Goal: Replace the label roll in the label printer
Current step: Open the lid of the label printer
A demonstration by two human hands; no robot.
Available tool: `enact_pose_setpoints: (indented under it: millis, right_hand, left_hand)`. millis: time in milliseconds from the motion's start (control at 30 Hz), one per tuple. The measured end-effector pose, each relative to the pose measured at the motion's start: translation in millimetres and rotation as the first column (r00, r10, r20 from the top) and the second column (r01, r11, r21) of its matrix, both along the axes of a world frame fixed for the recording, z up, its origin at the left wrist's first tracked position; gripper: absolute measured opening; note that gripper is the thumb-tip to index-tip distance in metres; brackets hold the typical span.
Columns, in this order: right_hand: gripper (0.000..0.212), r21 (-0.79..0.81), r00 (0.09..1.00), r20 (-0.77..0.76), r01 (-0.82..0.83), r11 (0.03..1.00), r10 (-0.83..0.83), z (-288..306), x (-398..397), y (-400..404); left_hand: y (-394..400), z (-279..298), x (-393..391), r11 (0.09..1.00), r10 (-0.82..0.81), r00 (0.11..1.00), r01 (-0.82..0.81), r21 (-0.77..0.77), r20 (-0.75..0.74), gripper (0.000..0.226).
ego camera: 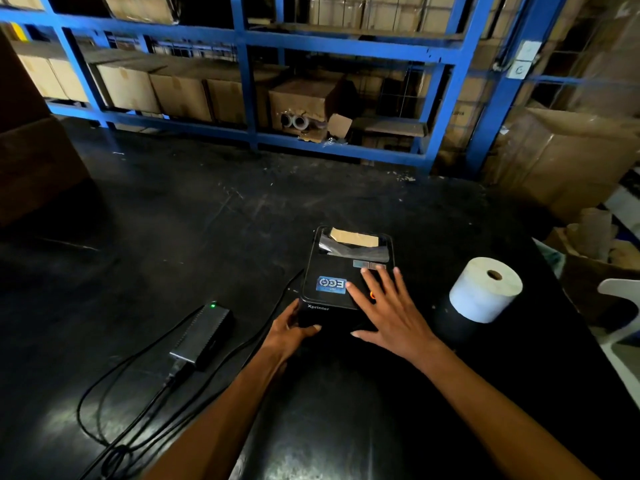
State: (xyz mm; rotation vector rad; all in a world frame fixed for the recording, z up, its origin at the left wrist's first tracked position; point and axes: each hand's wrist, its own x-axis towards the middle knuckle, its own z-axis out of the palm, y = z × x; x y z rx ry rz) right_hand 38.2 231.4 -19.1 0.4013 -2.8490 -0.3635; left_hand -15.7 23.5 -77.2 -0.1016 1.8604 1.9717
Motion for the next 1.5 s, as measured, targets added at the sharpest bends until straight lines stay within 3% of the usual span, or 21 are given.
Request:
enact_pose_setpoints:
  millis: [100,367,867,1267,1500]
  right_hand:
    - [0.098,0.042,0.999,0.049,-0.019,0.999,0.017,1,-6,-3]
    - [0.090,0.181,0.993,0.005,-0.120,0.976,0.122,4,-7,-1]
    - [0.098,-0.011,0.993,0.108,-0.046,0.999,0.047,10,1,27]
    - [0.093,0.166,0.977,0.063,-0.212,0.963,0.204,14,-17,34]
    - [0.090,0.181,0.973,0.081,-0.226,0.957,0.214,15,-17,34]
  left_hand:
    - [0,1,0,1.000,-0.015,1.000,0.015,-0.015,-0.003,0.069]
    - [0,0,-2,1.000,0.005,0.999,-0.005,0.006,0.041,0.074]
    - [-3,-10,-10,1.000,-0.026,0.999,0.026,-0.007,0.044,0.078]
    - [-3,-15,-11,1.000,0.001,0.999,-0.001,-0.002,0.051,0.078]
    - [-1,-15,-10,1.000,0.000,1.000,-0.001,0.023,0.031,0.072]
